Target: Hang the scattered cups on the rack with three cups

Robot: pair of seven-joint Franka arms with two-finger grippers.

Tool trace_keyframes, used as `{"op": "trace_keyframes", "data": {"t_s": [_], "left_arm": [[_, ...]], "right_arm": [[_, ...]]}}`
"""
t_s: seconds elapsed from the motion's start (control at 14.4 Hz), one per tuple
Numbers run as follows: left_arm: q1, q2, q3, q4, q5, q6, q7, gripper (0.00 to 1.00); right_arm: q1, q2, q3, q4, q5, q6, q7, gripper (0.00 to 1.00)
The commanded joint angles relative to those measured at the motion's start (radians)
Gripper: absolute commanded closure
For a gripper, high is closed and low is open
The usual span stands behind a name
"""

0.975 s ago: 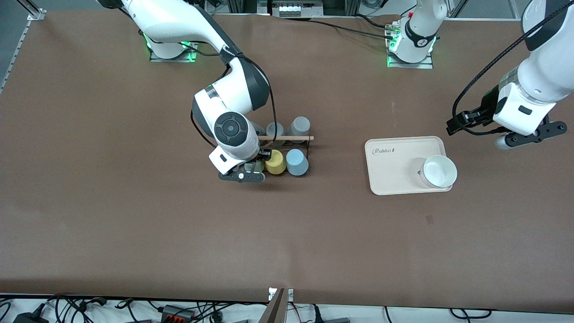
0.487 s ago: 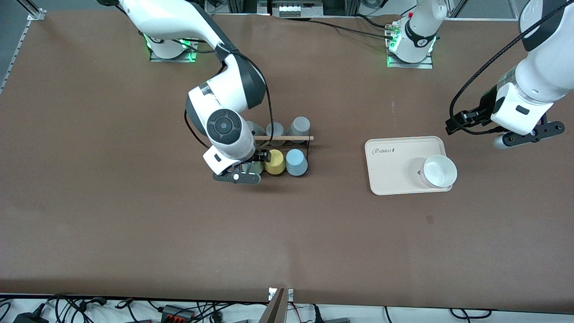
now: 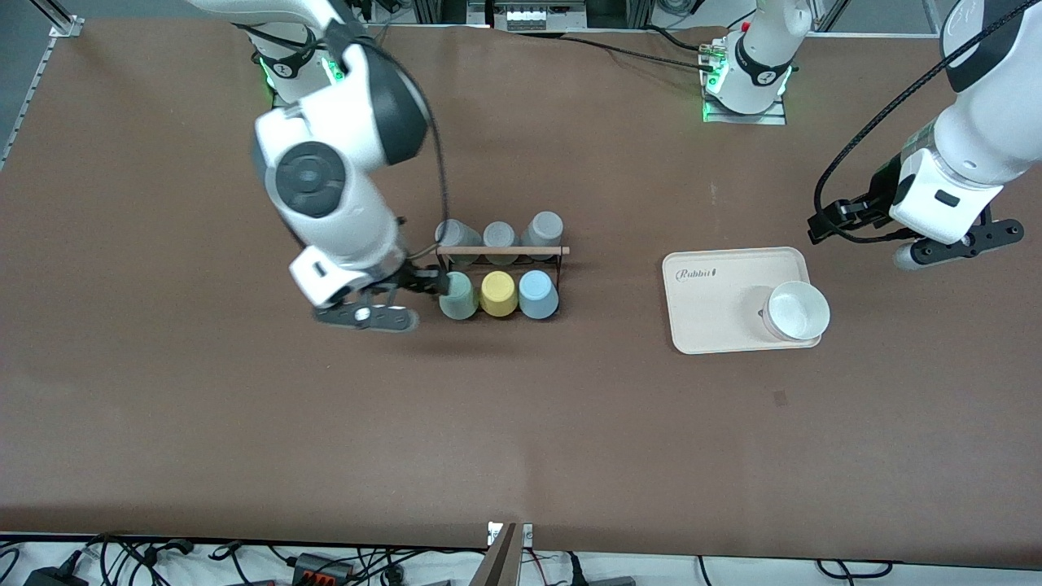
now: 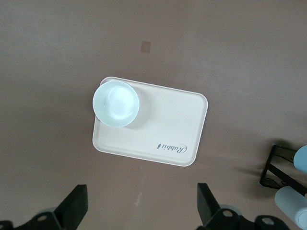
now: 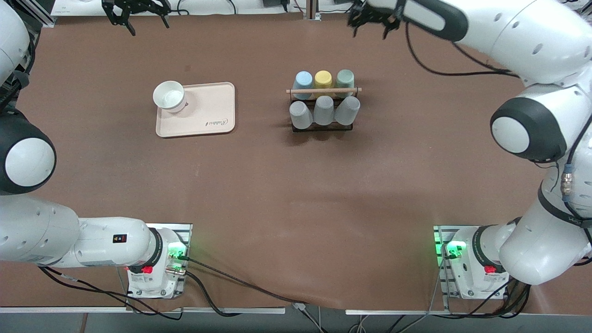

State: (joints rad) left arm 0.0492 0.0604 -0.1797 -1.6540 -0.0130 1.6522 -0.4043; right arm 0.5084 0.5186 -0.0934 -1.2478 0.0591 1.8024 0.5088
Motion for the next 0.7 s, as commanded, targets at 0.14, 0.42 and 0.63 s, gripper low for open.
{"op": "trace_keyframes", "data": {"t_s": [0.14,0.42,0.63], "left_arm": [[-0.006,-0.016,0.014,-0.007,-0.024,0.003,0.027,0.00],[-0.006,-0.016,0.014,-0.007,-0.030,0.003,0.027,0.00],[-0.005,-0.016,0.014,-0.007,-0.039,0.005,0.028,0.00]], "right_arm": [[-0.148,-0.098,0.006,-0.005,0.007,-0.109,-0.093,0.00],[-0.241,-0.176,0.006,-0.012,0.005,-0.227,-0.211,0.00],[-0.292,-0.216,0.004,-0.015,-0.008,-0.293,-0.266,0.00]]}}
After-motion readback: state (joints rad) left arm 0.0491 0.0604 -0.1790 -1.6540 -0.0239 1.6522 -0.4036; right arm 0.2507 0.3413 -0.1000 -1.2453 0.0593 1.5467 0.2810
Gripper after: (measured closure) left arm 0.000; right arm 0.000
